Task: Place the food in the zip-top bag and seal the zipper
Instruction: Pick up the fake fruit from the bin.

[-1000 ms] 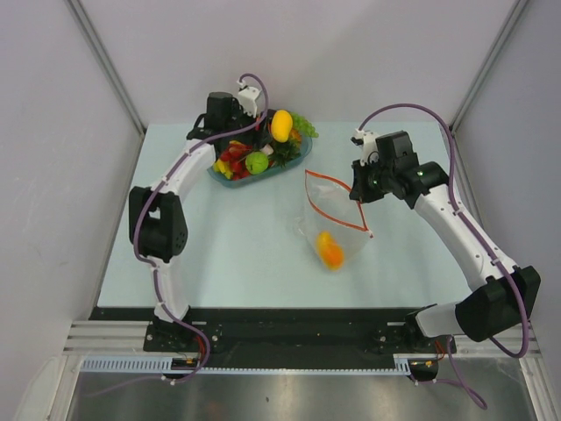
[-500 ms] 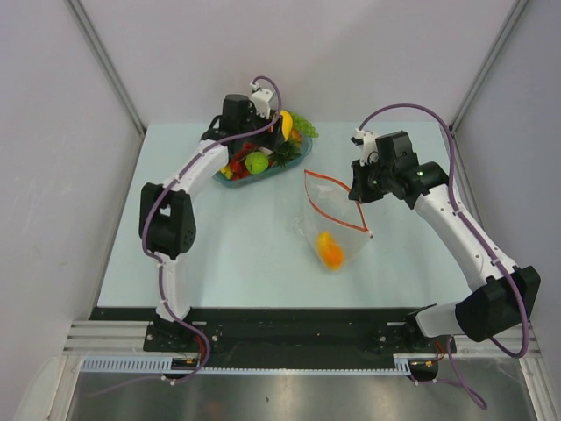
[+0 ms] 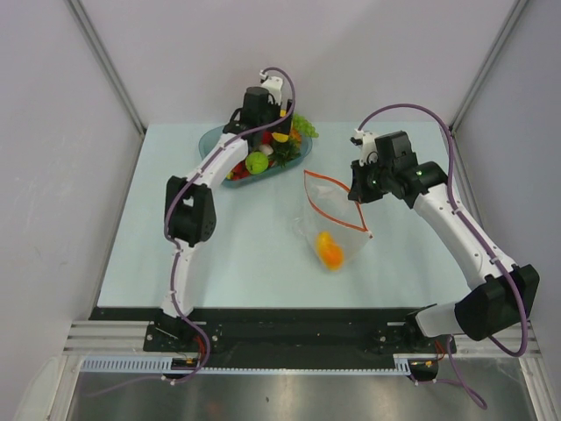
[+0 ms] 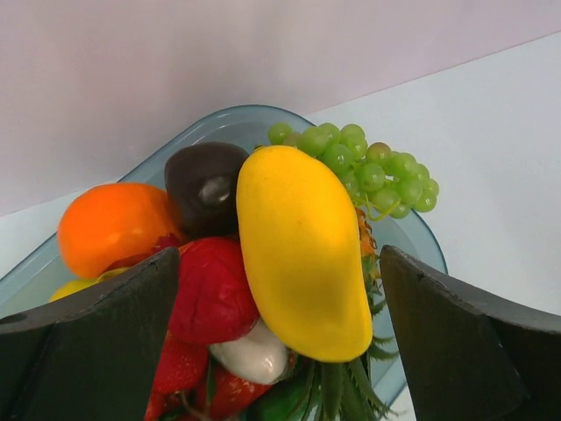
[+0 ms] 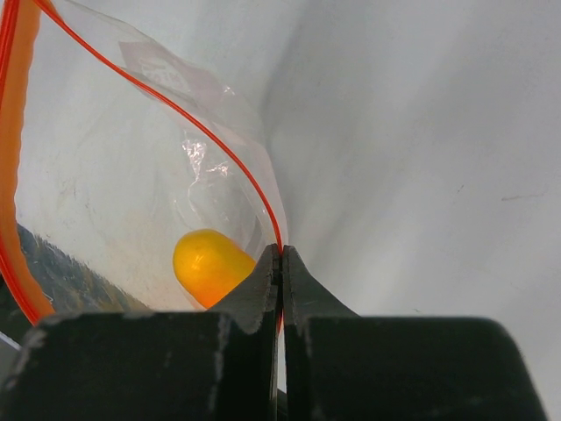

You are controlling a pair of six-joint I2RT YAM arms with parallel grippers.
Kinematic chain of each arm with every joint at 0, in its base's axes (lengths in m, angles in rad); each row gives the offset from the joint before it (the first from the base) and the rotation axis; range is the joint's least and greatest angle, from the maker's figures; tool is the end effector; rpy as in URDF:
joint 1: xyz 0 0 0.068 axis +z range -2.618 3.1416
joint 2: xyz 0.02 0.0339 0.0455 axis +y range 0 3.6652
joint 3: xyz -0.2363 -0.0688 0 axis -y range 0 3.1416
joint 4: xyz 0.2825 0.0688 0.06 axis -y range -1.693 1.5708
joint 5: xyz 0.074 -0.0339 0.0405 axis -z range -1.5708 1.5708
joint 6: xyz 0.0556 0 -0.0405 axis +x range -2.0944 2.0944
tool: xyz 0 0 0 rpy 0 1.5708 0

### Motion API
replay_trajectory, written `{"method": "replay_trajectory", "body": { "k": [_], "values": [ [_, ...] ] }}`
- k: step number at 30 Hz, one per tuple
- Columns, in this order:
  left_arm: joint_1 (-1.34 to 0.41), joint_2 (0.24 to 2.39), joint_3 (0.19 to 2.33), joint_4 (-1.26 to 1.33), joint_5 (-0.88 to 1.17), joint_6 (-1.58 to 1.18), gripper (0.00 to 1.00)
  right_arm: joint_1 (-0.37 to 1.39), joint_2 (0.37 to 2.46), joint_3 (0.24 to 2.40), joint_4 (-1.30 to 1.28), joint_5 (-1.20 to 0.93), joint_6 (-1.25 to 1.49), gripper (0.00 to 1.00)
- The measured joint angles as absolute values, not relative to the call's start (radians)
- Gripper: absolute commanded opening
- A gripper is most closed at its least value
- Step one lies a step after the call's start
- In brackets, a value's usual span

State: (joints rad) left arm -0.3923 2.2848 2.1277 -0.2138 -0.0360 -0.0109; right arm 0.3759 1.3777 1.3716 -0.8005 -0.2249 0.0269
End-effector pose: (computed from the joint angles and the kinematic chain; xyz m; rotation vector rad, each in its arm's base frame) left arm 0.5403 -0.2214 0.2602 0.3457 1.9176 -0.2325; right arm 0.3175 0.1386 0.3111 -0.5233 2.3420 0.4580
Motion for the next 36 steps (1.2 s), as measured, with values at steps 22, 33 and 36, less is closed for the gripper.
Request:
{"method": "replay_trajectory", "body": {
  "k": [22, 33, 36],
  "values": [
    [-0.401, 2.389, 2.186, -0.224, -0.075, 0.008, 0.63, 0.368, 1.388, 1.371, -0.792, -0.226, 0.028, 0.0],
    [-0.386, 2.217, 2.141, -0.255, -0.054, 0.012, 0.53, 0.366, 1.388, 1.371, -0.789, -0.237, 0.03, 0.0],
    [-0.38, 2.12, 2.111, -0.274, 0.007, 0.023, 0.52, 0.373, 1.391, 1.371, -0.788, -0.245, 0.033, 0.0]
  ]
}}
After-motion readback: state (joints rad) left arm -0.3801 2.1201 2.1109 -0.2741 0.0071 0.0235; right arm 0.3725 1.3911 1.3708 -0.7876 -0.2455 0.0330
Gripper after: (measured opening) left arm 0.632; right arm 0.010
